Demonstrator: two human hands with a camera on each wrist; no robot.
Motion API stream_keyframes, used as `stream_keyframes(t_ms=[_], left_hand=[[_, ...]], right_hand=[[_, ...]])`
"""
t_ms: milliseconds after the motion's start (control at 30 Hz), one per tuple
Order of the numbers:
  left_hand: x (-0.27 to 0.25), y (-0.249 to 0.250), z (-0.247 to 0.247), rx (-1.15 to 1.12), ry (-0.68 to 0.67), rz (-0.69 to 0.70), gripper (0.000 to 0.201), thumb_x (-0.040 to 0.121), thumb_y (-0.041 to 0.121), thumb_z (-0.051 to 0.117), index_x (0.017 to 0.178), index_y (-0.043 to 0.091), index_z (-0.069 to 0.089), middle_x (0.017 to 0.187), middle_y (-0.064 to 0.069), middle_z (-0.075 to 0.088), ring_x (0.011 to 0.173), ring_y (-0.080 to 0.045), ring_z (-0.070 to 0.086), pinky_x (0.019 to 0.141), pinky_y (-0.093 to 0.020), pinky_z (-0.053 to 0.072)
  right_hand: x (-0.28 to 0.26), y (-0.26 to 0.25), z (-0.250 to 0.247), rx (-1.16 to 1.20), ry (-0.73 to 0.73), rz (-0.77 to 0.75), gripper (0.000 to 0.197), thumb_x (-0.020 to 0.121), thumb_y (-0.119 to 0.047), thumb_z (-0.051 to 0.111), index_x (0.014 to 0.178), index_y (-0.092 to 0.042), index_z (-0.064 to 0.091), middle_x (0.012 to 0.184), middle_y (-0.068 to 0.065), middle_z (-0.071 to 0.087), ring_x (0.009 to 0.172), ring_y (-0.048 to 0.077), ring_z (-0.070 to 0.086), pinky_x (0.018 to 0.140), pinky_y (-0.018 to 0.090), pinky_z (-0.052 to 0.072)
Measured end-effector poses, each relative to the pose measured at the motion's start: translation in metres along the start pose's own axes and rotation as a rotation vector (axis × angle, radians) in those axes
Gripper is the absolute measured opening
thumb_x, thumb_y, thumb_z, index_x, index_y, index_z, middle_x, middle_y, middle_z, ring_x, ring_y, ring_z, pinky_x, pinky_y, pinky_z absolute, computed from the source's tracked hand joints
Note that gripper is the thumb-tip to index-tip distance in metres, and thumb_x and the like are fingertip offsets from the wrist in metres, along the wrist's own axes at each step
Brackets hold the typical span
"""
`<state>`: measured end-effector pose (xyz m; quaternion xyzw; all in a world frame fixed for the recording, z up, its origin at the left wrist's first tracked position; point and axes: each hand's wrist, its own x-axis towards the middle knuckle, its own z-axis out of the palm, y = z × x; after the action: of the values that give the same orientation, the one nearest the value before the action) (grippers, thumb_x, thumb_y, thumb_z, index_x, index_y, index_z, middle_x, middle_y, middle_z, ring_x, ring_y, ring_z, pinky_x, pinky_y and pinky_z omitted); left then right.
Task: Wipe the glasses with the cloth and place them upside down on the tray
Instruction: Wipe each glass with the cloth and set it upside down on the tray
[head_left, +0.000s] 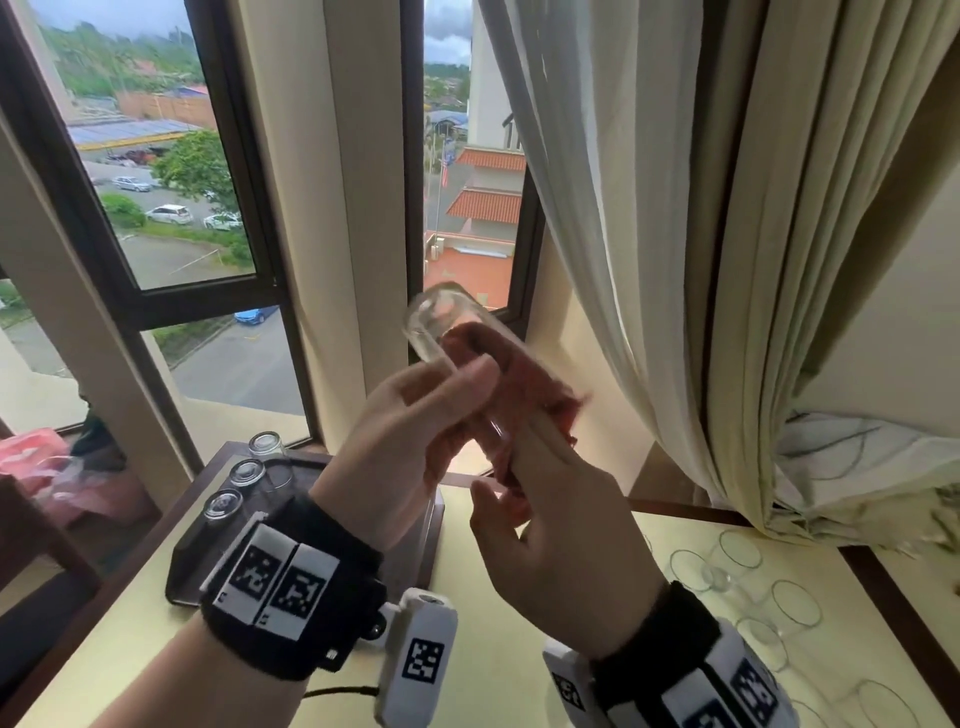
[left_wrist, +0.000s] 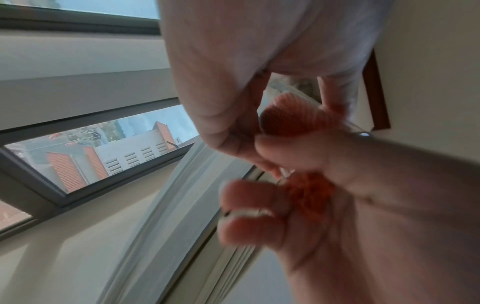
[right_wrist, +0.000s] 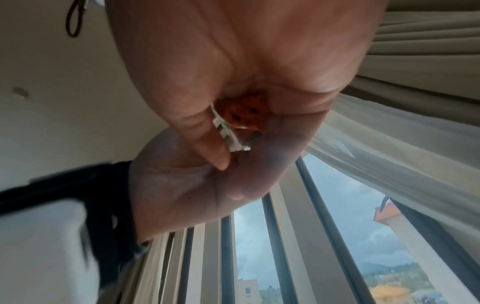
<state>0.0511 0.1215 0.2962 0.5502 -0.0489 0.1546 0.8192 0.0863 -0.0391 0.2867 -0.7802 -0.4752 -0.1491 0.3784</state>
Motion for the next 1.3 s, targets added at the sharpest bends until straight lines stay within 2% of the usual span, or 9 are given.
stream_keyframes(t_ms=[167,400,567,700,867,1033,1133,1233,1300], left_hand=[[-0.007,-0.002,0.013,0.112,-0.061,-0.032,0.009,0.088,0.025,0.08,0.081,0.025,0.086,0.082,-0.001,0.078,0.075,-0.012,0.075,0.07,-0.02,0.06],[-0.005,0.003,0.008,0.184,-0.022,-0.029,0.005,0.086,0.026,0.081,0.084,0.022,0.084,0.083,-0.005,0.079,0.077,-0.014,0.076,0.074,-0.023,0.061],[-0.004,-0.003,0.008,0.124,0.059,0.018,0.014,0.088,0.026,0.081,0.095,0.015,0.084,0.104,-0.019,0.079,0.098,-0.031,0.076,0.09,-0.036,0.064],[-0.001,-0.002,0.001,0.212,0.192,-0.051,0.035,0.078,0.042,0.086,0.094,0.012,0.082,0.1,-0.016,0.081,0.1,-0.03,0.077,0.09,-0.039,0.064],[-0.002,0.001,0.003,0.403,0.133,-0.031,0.038,0.079,0.043,0.083,0.1,0.012,0.08,0.094,-0.005,0.082,0.093,-0.016,0.078,0.077,-0.021,0.06],[-0.005,-0.001,-0.006,0.283,0.056,-0.094,0.029,0.085,0.034,0.083,0.1,0.01,0.083,0.104,-0.017,0.08,0.098,-0.028,0.078,0.084,-0.029,0.061],[-0.008,-0.001,-0.009,0.104,0.081,-0.106,0.021,0.084,0.028,0.083,0.093,0.01,0.084,0.103,-0.02,0.079,0.094,-0.029,0.078,0.08,-0.028,0.062],[-0.006,-0.003,-0.011,0.023,0.139,-0.053,0.021,0.086,0.026,0.076,0.094,0.008,0.081,0.098,-0.018,0.079,0.089,-0.023,0.077,0.078,-0.026,0.062],[-0.005,-0.002,-0.015,-0.007,0.185,-0.026,0.025,0.09,0.028,0.074,0.099,0.005,0.077,0.094,-0.012,0.079,0.084,-0.018,0.076,0.075,-0.024,0.061]], right_hand=[[0.007,0.005,-0.004,0.286,-0.093,0.211,0.053,0.092,-0.019,0.065,0.137,-0.044,0.049,0.088,-0.008,0.074,0.07,0.013,0.074,0.067,0.029,0.062],[0.006,-0.006,-0.006,1.332,-0.185,0.393,0.062,0.085,0.011,0.065,0.141,-0.015,0.058,0.095,0.001,0.075,0.042,0.014,0.058,0.052,0.041,0.058],[0.009,0.002,-0.008,0.712,-0.163,0.328,0.052,0.097,0.006,0.059,0.118,-0.042,0.06,0.09,-0.001,0.076,0.044,0.023,0.062,0.054,0.046,0.062],[0.004,0.016,-0.004,-0.199,-0.065,-0.063,0.035,0.079,-0.008,0.069,0.103,-0.03,0.056,0.084,-0.002,0.074,0.057,0.028,0.067,0.05,0.036,0.058],[0.005,0.023,0.022,-0.332,0.019,-0.074,0.066,0.068,0.007,0.08,0.118,-0.026,0.053,0.068,0.0,0.073,0.044,0.024,0.064,0.043,0.031,0.055],[0.012,0.008,0.014,0.778,-0.265,0.378,0.077,0.09,0.016,0.048,0.138,-0.043,0.059,0.113,-0.003,0.076,0.058,0.028,0.072,0.061,0.05,0.064],[0.01,-0.002,0.014,1.361,-0.304,0.365,0.079,0.082,0.017,0.049,0.142,-0.034,0.061,0.132,0.003,0.071,0.051,0.021,0.064,0.061,0.05,0.059],[0.006,-0.004,0.014,1.541,-0.328,0.319,0.083,0.083,0.021,0.045,0.149,-0.027,0.055,0.151,0.001,0.06,0.046,0.017,0.06,0.055,0.041,0.06],[0.005,-0.004,0.012,1.283,-0.324,0.353,0.079,0.085,0.021,0.045,0.145,-0.03,0.055,0.131,-0.014,0.072,0.048,0.024,0.064,0.056,0.042,0.061]])
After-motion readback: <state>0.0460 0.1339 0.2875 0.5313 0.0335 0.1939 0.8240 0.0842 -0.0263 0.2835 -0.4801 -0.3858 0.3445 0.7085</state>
